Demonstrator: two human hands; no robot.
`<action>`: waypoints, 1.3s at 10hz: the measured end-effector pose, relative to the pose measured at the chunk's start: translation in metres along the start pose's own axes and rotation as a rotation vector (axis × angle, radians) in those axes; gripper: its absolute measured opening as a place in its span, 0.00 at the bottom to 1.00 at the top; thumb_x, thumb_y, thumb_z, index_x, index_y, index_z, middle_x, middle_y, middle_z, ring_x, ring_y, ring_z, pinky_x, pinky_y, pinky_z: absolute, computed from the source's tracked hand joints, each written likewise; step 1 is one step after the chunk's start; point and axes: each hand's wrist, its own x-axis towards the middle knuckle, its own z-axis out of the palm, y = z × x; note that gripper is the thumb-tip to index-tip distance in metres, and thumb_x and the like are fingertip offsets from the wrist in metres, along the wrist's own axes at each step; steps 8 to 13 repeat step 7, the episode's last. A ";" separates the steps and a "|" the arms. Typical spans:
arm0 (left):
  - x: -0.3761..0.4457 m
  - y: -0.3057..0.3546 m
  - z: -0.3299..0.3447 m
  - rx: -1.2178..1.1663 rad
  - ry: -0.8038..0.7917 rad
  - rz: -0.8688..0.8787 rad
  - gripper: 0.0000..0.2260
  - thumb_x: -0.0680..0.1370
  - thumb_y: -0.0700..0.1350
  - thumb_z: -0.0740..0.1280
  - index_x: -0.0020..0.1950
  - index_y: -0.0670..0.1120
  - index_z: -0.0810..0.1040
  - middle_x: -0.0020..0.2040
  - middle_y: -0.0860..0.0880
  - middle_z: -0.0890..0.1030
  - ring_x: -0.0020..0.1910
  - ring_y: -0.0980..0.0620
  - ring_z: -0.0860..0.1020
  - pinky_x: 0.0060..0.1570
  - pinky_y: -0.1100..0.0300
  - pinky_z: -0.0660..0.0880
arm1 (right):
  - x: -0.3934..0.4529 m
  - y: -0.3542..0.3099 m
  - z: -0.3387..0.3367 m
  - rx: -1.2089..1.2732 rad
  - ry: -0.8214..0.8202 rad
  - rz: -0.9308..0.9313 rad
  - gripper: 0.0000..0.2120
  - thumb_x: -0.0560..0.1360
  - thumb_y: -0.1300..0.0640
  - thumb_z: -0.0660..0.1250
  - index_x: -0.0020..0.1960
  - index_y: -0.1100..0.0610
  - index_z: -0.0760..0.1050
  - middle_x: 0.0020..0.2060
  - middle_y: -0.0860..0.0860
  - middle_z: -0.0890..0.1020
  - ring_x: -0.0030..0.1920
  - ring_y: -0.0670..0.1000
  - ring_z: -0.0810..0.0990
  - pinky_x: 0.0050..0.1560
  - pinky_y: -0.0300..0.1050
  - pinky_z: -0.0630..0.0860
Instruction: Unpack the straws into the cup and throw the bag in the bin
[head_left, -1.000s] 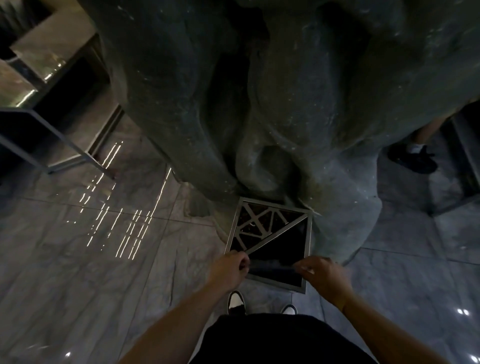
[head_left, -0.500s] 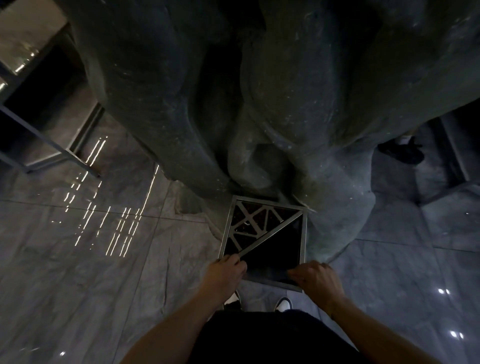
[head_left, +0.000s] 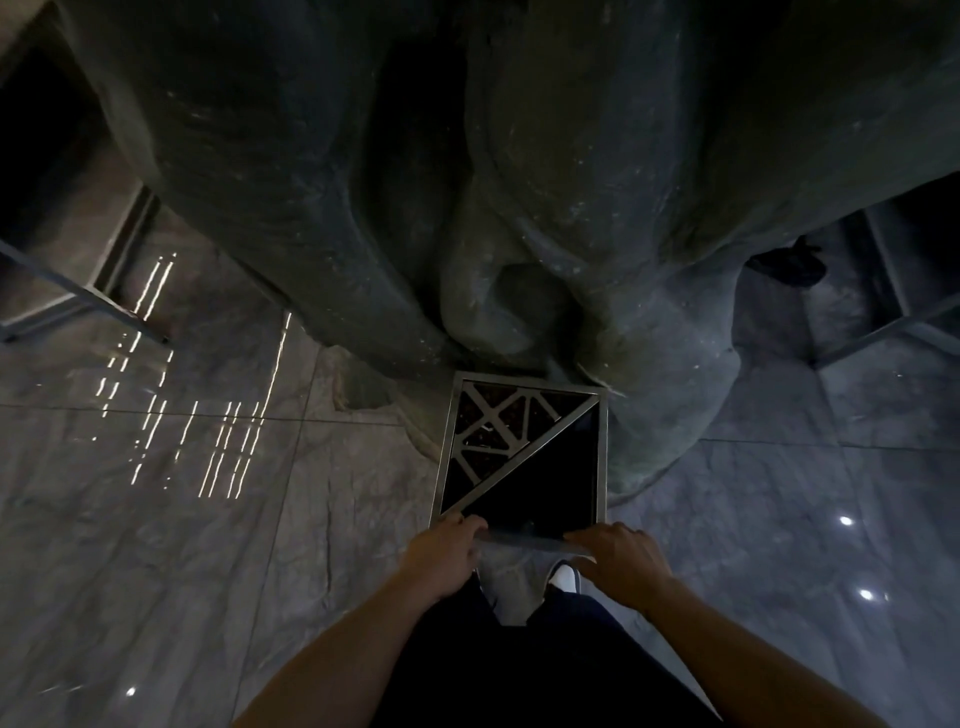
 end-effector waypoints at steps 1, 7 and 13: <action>0.002 -0.004 -0.001 -0.029 -0.016 0.001 0.19 0.77 0.47 0.61 0.68 0.53 0.67 0.66 0.48 0.73 0.61 0.46 0.76 0.57 0.52 0.74 | 0.000 -0.002 0.003 0.013 -0.009 0.020 0.21 0.79 0.44 0.56 0.72 0.43 0.65 0.68 0.47 0.74 0.66 0.51 0.74 0.64 0.51 0.70; -0.012 -0.047 -0.010 -0.201 0.094 -0.024 0.19 0.77 0.45 0.63 0.68 0.56 0.69 0.57 0.51 0.78 0.53 0.51 0.78 0.50 0.57 0.75 | -0.014 -0.044 0.010 0.120 0.135 0.078 0.24 0.78 0.43 0.59 0.73 0.44 0.61 0.64 0.48 0.77 0.61 0.50 0.78 0.58 0.46 0.74; -0.012 -0.047 -0.010 -0.201 0.094 -0.024 0.19 0.77 0.45 0.63 0.68 0.56 0.69 0.57 0.51 0.78 0.53 0.51 0.78 0.50 0.57 0.75 | -0.014 -0.044 0.010 0.120 0.135 0.078 0.24 0.78 0.43 0.59 0.73 0.44 0.61 0.64 0.48 0.77 0.61 0.50 0.78 0.58 0.46 0.74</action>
